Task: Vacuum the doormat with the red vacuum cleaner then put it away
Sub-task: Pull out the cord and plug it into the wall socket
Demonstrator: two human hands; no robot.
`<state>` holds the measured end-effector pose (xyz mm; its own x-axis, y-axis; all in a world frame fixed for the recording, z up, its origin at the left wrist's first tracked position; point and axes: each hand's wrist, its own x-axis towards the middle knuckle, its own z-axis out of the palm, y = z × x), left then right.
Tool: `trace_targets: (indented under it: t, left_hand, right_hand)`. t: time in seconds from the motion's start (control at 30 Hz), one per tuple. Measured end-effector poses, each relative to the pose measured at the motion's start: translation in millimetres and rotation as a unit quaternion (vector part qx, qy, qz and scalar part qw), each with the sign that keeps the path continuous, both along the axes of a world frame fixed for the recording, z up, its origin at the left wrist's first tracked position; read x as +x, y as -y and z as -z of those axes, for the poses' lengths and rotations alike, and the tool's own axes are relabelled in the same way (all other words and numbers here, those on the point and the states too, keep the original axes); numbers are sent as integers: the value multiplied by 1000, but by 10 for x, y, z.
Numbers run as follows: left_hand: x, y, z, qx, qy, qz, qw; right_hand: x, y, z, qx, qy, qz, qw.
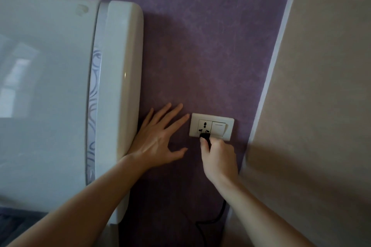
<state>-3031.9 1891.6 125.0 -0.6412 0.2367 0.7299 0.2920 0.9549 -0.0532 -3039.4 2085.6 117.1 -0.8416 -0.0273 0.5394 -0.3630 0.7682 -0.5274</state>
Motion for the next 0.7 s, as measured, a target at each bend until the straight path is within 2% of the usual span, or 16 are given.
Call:
trace_targets:
  t: [0.2,0.4,0.6,0.7]
  left_hand:
    - [-2,2,-3,9,8,9,1000]
    - [17,-4,-17,7,24,11,1000]
    - [19,4,-13,15,23,19,999]
    - [13,2,-3,15,15,20,1000]
  right_hand:
    - [30,54,-112,25,-27,47,998]
    - [31,98,-138,7,-49,75,996]
    - [-49,150,-86,-31,-126,24,991]
    - [-63,149,-93,-43,-135,-15,990]
